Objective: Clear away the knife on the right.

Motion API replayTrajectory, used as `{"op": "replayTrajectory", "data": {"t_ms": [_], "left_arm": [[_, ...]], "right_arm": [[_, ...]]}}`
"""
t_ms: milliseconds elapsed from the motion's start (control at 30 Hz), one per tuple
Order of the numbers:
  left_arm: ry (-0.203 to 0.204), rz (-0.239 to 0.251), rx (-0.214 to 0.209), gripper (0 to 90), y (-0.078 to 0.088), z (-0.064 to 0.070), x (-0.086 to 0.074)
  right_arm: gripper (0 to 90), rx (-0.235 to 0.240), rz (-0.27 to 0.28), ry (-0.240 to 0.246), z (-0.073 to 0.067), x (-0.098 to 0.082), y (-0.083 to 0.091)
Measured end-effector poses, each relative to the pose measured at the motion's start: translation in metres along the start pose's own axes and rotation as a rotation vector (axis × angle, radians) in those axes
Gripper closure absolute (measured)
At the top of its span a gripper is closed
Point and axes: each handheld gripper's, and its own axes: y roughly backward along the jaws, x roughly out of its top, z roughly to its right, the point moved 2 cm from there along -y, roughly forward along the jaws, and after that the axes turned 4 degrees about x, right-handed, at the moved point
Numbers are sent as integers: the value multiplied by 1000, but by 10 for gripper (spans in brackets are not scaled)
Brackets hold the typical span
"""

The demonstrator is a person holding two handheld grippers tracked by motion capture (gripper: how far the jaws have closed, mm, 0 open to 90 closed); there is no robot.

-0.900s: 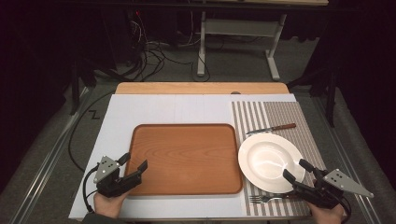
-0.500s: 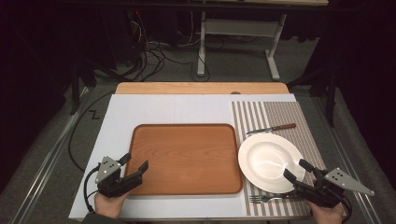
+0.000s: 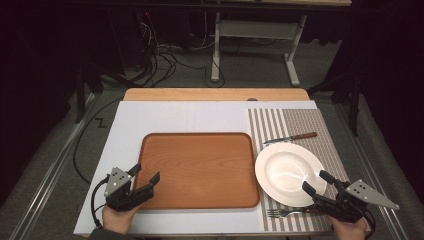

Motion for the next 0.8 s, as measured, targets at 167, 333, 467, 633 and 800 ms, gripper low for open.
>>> {"op": "replayTrajectory", "data": {"t_ms": [167, 333, 467, 633, 800], "left_arm": [[-1, -4, -2, 298, -2, 0, 0], [-1, -4, -4, 298, -1, 0, 0], [-1, -5, -2, 298, -1, 0, 0], [0, -4, -1, 298, -1, 0, 0], [-1, -5, -1, 298, -2, 0, 0]], "right_arm": [[247, -1, -11, 4, 0, 2, -3], [246, 3, -25, 10, -1, 5, -4], [246, 1, -20, 10, -1, 8, -4], [250, -16, -30, 8, 3, 14, -6], [253, -19, -30, 6, 6, 19, -10]]}}
